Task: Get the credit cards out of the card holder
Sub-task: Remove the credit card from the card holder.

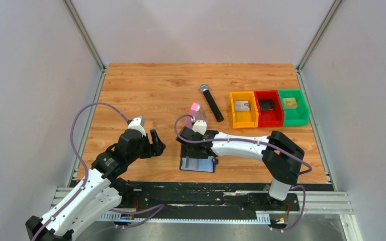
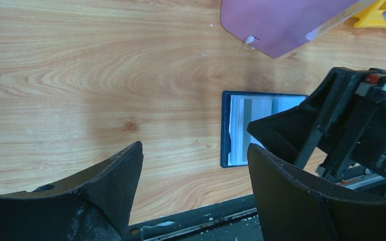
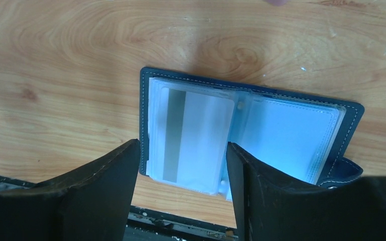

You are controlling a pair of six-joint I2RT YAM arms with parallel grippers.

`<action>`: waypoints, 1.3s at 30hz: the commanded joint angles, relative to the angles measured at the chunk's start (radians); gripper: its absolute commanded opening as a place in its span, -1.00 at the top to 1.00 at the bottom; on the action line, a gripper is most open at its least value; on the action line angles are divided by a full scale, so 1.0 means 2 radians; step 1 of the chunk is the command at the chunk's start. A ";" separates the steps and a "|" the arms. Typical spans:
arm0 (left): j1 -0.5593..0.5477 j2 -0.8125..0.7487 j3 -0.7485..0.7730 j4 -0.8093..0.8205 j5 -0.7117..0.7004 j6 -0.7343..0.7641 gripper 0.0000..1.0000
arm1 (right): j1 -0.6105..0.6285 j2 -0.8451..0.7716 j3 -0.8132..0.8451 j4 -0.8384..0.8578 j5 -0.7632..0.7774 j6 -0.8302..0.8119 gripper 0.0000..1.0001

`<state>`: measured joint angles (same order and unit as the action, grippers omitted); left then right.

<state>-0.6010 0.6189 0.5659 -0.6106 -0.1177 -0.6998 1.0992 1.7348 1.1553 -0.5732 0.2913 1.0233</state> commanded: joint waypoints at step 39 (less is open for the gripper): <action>0.001 0.031 -0.025 0.051 0.070 -0.025 -0.38 | 0.021 0.012 -0.015 0.064 0.014 -0.010 0.14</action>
<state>-0.6006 0.6506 0.5301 -0.5732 -0.0418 -0.7250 1.1381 1.8168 1.1568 -0.5510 0.3351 1.0187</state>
